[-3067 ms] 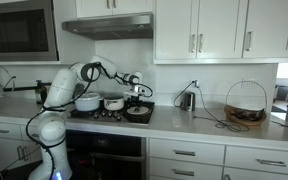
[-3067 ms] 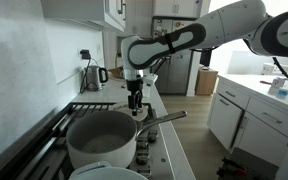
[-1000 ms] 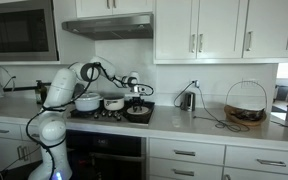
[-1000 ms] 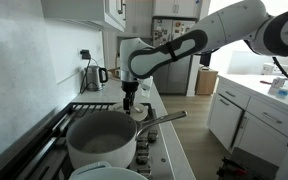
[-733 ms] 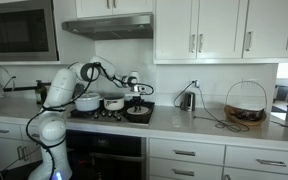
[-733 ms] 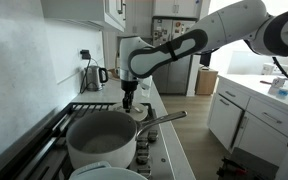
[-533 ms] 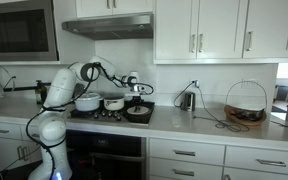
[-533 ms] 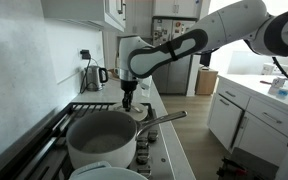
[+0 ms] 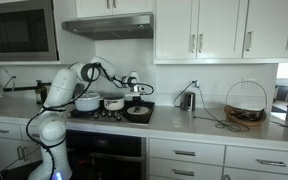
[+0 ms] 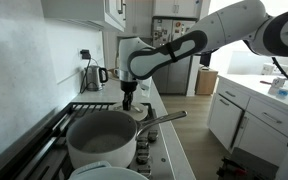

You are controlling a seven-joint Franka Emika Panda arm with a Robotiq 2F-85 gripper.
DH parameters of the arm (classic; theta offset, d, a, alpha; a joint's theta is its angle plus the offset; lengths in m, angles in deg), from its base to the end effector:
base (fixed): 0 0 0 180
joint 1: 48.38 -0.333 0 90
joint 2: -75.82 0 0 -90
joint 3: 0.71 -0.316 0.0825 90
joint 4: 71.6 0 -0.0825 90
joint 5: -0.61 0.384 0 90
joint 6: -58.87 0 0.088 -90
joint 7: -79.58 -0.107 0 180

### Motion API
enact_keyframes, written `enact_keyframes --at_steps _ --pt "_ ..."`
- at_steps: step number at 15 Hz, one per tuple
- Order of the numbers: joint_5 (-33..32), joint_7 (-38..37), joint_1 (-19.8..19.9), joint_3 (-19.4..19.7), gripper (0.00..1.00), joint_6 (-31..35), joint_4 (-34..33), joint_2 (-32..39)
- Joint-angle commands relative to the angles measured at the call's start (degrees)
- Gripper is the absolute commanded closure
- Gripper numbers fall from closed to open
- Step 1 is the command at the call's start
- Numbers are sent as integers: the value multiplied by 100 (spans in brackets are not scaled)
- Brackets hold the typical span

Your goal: Cover the pot on the right with the lid on the stove

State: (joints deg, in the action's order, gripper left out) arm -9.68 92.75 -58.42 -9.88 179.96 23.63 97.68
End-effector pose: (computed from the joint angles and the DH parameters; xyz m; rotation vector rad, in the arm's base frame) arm 0.6380 0.2015 0.3966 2.8911 0.9558 0.1235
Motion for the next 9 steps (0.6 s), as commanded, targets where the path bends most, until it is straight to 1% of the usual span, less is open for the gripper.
enact_keyframes --at_steps 1,9 --pt "-142 3 -34 56 98 -52 -16 -159" --pt "-418 -68 -87 62 98 -40 -12 -318"
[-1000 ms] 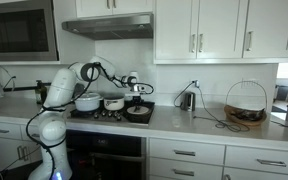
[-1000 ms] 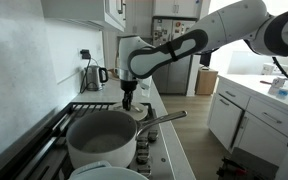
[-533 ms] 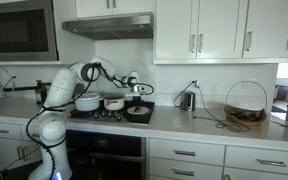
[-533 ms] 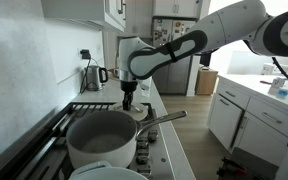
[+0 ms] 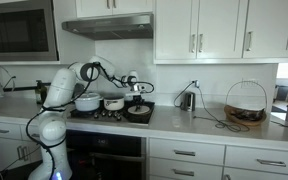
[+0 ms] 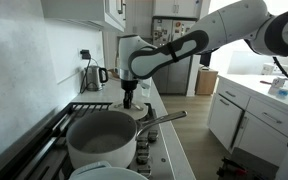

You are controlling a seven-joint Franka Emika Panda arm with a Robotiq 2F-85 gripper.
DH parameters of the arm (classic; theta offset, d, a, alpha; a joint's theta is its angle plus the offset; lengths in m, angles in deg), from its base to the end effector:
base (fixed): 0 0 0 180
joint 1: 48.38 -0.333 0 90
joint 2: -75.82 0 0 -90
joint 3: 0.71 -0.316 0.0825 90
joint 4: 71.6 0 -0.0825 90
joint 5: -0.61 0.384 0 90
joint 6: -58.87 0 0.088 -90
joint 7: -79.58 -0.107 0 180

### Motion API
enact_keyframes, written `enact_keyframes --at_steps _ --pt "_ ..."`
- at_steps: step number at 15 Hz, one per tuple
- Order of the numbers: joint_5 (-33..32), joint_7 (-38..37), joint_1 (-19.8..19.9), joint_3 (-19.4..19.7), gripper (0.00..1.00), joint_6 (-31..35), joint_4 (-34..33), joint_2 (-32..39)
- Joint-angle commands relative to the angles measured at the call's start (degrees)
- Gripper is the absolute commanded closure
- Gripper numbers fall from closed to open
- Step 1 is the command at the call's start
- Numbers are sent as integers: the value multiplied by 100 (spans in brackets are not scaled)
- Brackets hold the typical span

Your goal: Cover the pot on the right with the lid on the stove

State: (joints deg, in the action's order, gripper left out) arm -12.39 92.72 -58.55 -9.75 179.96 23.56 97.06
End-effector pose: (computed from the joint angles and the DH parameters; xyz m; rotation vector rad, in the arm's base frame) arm 0.6384 0.1996 0.4045 2.8382 0.9729 0.1433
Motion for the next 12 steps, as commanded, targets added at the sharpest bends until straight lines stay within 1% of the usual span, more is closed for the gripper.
enact_keyframes --at_steps 1,8,12 --pt "-161 -66 -80 46 98 -39 -5 -280" --pt "-62 -7 -114 -11 98 -310 -146 -439" --pt "-19 40 -147 -43 98 -840 -416 -476"
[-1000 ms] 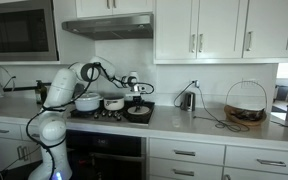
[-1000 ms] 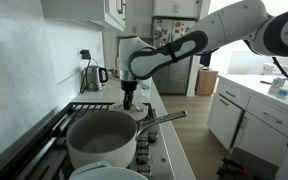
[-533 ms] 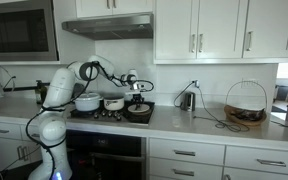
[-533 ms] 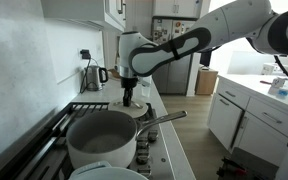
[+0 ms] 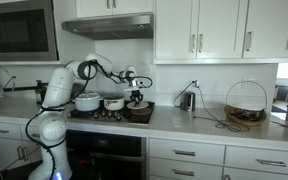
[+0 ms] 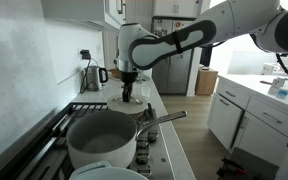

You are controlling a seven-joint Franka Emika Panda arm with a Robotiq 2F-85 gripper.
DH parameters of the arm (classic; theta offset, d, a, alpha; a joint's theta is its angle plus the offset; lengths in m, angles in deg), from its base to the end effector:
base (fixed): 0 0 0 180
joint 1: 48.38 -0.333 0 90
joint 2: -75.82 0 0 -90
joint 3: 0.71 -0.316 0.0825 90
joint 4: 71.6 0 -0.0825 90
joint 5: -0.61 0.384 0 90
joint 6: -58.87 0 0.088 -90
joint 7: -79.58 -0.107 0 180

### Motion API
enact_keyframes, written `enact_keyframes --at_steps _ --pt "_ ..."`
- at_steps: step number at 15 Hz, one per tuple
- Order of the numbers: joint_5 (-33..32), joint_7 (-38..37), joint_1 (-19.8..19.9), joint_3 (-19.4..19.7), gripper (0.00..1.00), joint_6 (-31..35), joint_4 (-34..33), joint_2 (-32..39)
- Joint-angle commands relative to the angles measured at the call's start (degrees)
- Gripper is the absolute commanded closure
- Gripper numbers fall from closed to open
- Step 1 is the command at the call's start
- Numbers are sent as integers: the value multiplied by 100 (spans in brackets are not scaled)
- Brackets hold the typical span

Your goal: Cover the pot on the right with the lid on the stove

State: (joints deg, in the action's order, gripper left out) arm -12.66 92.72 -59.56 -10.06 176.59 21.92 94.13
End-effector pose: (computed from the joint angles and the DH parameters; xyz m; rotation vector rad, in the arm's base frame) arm 0.6293 0.2105 0.4467 2.8161 0.9862 0.1766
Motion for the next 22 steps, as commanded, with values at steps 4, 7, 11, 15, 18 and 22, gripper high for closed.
enact_keyframes --at_steps 4,7,11,15,18,22 --pt "-3 28 -70 -32 98 -1030 -595 -172" --pt "-14 28 -105 -42 98 -1300 -811 -165" --pt "6 64 -150 -86 98 -1458 -989 -216" --pt "16 108 -215 -128 98 -1543 -1104 -296" --pt "54 165 -263 -181 98 -1719 -1183 -354" --pt "74 176 -335 -281 98 -2120 -1291 -419"
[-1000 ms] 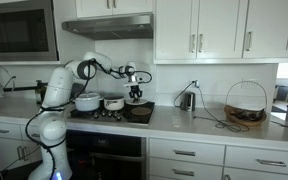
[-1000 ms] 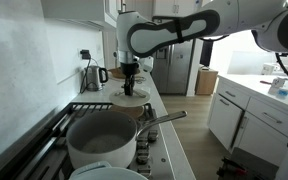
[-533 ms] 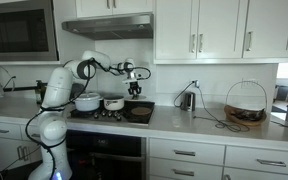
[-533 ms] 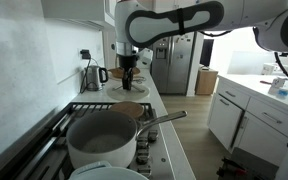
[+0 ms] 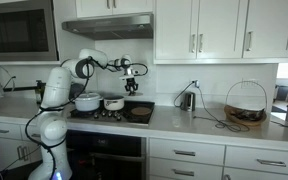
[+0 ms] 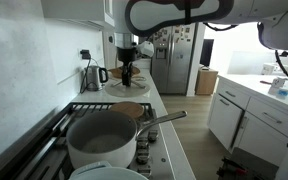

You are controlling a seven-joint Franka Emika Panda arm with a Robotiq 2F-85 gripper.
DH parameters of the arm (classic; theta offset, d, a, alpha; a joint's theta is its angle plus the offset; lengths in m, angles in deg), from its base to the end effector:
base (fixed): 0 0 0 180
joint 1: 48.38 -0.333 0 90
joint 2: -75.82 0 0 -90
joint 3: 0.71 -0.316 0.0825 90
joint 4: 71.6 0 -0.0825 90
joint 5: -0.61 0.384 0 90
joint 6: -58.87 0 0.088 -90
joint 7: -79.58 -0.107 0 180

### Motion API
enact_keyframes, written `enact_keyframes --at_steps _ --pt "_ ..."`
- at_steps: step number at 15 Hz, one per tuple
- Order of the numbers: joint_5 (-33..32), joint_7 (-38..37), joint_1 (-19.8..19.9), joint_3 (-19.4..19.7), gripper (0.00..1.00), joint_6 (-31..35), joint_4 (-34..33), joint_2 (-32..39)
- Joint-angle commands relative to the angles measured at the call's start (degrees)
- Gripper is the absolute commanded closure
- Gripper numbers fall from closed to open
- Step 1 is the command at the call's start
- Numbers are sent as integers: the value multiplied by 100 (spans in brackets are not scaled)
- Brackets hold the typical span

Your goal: Cover the pot on the right with the lid on the stove

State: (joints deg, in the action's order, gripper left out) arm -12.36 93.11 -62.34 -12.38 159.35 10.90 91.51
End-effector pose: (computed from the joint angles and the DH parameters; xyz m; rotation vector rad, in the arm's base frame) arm 0.5998 0.2475 0.5428 2.7908 1.0362 0.0940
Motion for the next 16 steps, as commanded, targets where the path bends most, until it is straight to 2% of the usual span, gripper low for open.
enact_keyframes --at_steps 1,16 --pt "28 121 -93 -76 98 -491 -227 -162" --pt "63 276 -554 -505 98 -828 -364 -104"
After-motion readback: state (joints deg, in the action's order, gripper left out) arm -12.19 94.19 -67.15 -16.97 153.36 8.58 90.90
